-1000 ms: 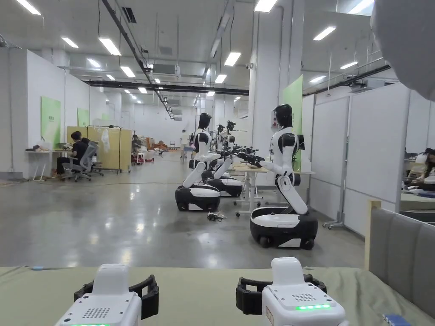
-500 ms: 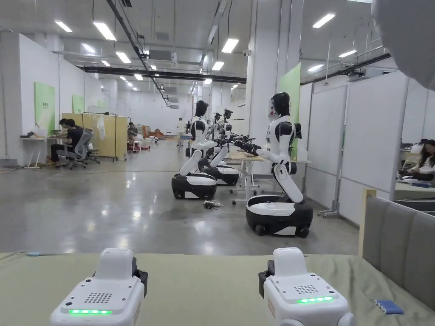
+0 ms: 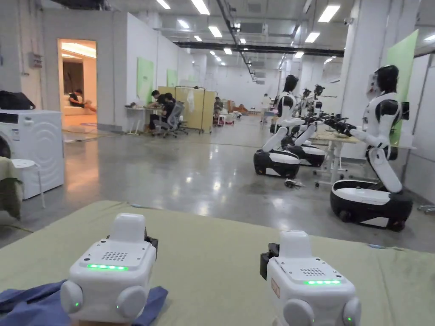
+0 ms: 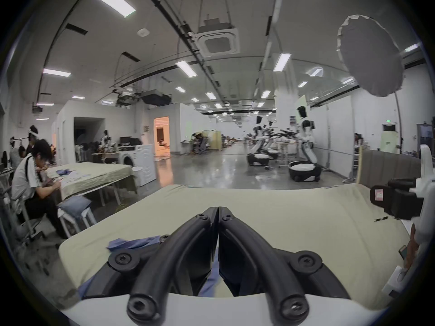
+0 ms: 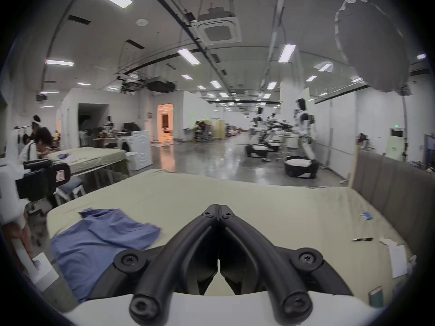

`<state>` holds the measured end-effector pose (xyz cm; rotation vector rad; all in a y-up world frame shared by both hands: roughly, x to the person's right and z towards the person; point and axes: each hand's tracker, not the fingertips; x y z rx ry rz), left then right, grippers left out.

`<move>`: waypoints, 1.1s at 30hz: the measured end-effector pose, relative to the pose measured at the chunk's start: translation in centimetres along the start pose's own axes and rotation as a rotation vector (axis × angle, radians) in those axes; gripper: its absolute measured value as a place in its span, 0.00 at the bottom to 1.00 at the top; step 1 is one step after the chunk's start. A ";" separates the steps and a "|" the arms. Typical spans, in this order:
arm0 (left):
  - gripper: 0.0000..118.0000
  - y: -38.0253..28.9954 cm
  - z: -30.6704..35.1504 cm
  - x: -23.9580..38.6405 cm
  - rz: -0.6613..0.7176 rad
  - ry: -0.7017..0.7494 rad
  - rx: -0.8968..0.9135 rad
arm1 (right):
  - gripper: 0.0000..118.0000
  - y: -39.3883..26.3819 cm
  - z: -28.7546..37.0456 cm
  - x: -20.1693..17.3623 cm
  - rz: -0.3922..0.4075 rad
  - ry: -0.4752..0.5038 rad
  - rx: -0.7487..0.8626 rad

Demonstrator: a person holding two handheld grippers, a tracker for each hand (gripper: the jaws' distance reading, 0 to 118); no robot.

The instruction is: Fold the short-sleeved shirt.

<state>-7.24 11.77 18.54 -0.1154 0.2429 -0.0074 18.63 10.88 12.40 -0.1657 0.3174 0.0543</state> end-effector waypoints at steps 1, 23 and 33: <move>0.04 0.1 0.2 -1.7 0.005 0.017 -0.011 | 0.00 -0.3 -0.3 -1.3 0.006 0.028 -0.004; 0.71 -16.9 -16.0 -8.9 0.099 -0.025 -0.831 | 0.00 -8.4 -7.3 -6.0 0.027 0.148 -0.168; 0.23 -20.6 -17.5 -7.6 0.045 -0.048 -0.827 | 0.00 -11.2 -9.4 -4.5 0.020 0.115 -0.252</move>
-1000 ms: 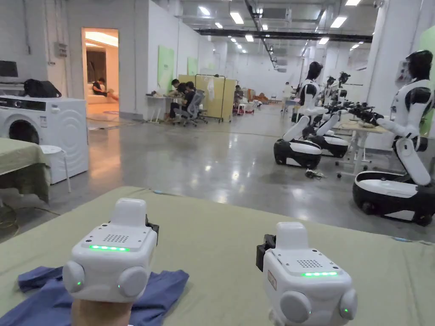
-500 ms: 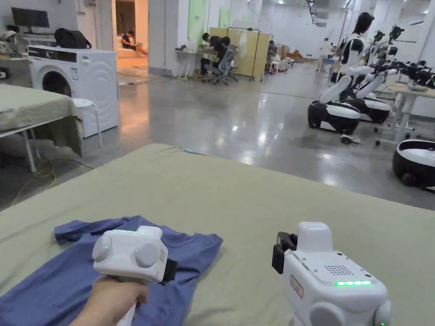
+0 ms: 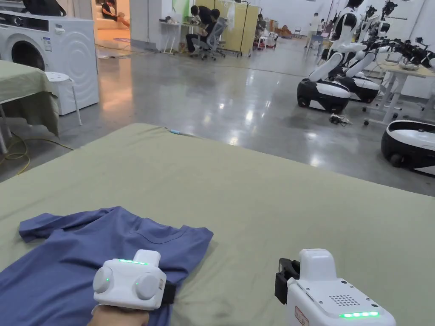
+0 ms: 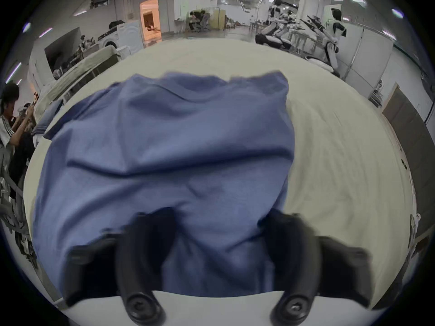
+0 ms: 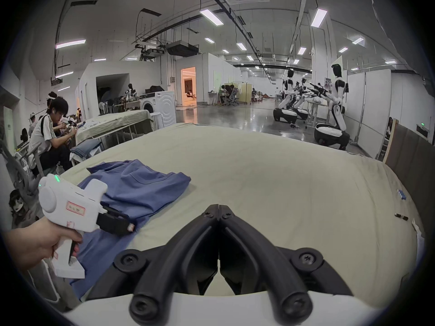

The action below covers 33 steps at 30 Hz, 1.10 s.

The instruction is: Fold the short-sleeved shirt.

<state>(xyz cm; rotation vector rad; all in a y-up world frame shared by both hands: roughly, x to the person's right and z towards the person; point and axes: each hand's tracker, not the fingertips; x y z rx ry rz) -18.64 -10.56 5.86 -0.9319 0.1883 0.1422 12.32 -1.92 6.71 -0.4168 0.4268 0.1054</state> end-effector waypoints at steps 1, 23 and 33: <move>0.07 0.0 0.5 -0.5 -0.020 -0.009 0.038 | 0.00 0.0 0.1 0.3 -0.007 -0.002 0.003; 0.07 0.8 9.1 32.2 -0.268 -0.598 0.250 | 0.00 -2.5 16.3 17.0 -0.177 -0.288 0.080; 0.07 -3.7 10.7 53.1 -0.466 -0.873 0.171 | 0.00 -7.3 24.1 28.3 -0.277 -0.530 0.058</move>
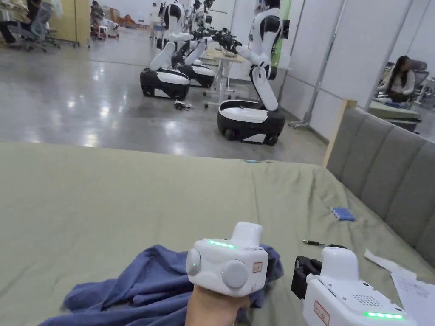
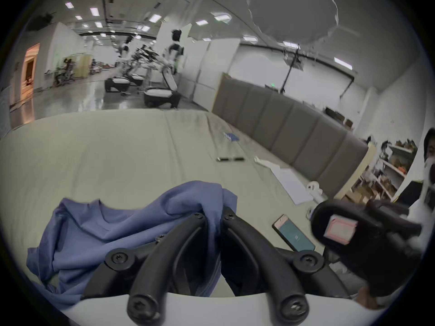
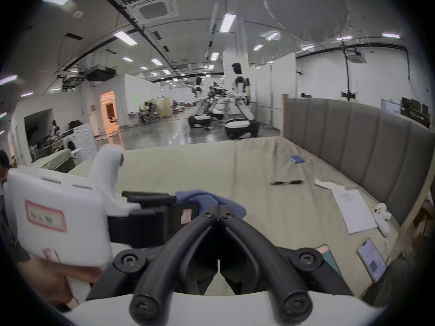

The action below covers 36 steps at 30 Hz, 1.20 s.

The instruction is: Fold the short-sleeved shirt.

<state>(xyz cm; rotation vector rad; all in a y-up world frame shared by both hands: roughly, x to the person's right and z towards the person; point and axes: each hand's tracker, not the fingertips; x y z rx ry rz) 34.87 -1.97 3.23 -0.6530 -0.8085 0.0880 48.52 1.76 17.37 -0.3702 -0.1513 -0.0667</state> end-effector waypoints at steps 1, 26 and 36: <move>0.07 -0.7 -1.6 0.3 -0.004 0.009 -0.047 | 0.00 -0.3 -0.2 0.9 -0.005 -0.011 -0.011; 0.04 -11.9 20.8 -10.1 0.017 0.337 -0.024 | 0.00 -4.0 1.3 -8.1 0.038 0.127 -0.043; 0.57 -12.0 29.9 -24.7 0.223 0.628 -0.079 | 0.00 -4.6 0.0 -11.4 0.053 0.183 -0.093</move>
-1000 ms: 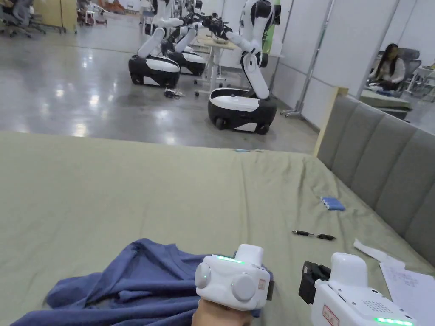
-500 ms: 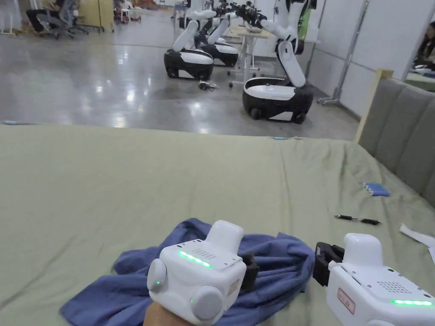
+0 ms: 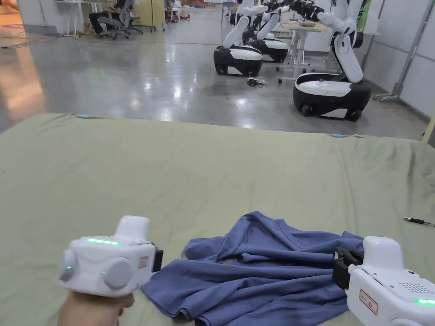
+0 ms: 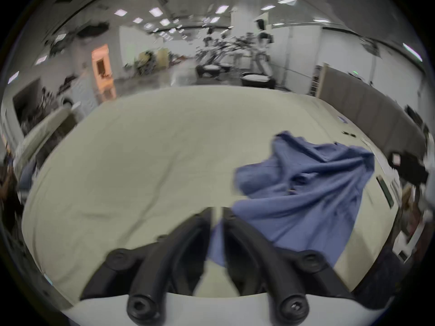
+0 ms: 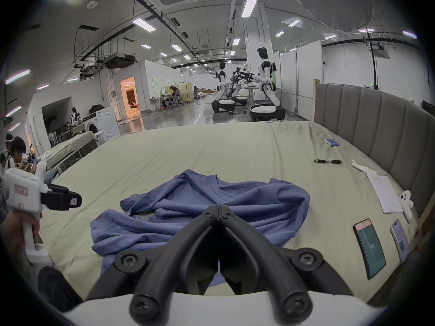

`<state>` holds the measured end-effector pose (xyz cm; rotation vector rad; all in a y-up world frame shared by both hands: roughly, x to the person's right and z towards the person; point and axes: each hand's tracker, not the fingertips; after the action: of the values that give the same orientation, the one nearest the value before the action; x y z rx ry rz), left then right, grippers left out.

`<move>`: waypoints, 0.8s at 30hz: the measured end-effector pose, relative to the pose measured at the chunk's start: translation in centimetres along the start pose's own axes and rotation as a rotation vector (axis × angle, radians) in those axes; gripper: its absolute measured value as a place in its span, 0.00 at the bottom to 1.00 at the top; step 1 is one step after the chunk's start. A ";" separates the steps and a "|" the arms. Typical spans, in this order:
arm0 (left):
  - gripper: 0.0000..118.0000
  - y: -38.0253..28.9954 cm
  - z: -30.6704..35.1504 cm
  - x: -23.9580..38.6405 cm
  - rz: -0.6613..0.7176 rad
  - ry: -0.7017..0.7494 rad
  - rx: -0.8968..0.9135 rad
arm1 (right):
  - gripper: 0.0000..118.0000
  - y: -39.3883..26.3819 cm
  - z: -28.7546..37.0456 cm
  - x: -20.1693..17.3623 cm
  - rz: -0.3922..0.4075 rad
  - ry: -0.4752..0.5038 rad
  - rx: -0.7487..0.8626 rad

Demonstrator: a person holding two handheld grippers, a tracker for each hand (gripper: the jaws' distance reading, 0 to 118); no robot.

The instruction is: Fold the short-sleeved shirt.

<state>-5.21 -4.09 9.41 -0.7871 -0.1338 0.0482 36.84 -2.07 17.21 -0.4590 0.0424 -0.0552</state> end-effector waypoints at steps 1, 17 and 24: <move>0.57 0.0 -0.4 -0.7 0.033 0.015 -0.014 | 0.00 0.1 -0.1 0.0 0.002 -0.002 0.001; 0.07 -3.6 -3.3 4.6 -0.233 -0.022 -0.080 | 0.00 4.3 -2.1 9.0 0.005 -0.175 -0.021; 0.07 -2.5 2.3 5.8 -0.236 -0.050 0.033 | 0.32 8.3 -11.6 17.0 -0.071 -0.222 -0.241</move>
<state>0.23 -3.65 13.37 -0.7334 -0.2712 -0.1530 53.55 -0.85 2.65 -0.7052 -0.1872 -0.0684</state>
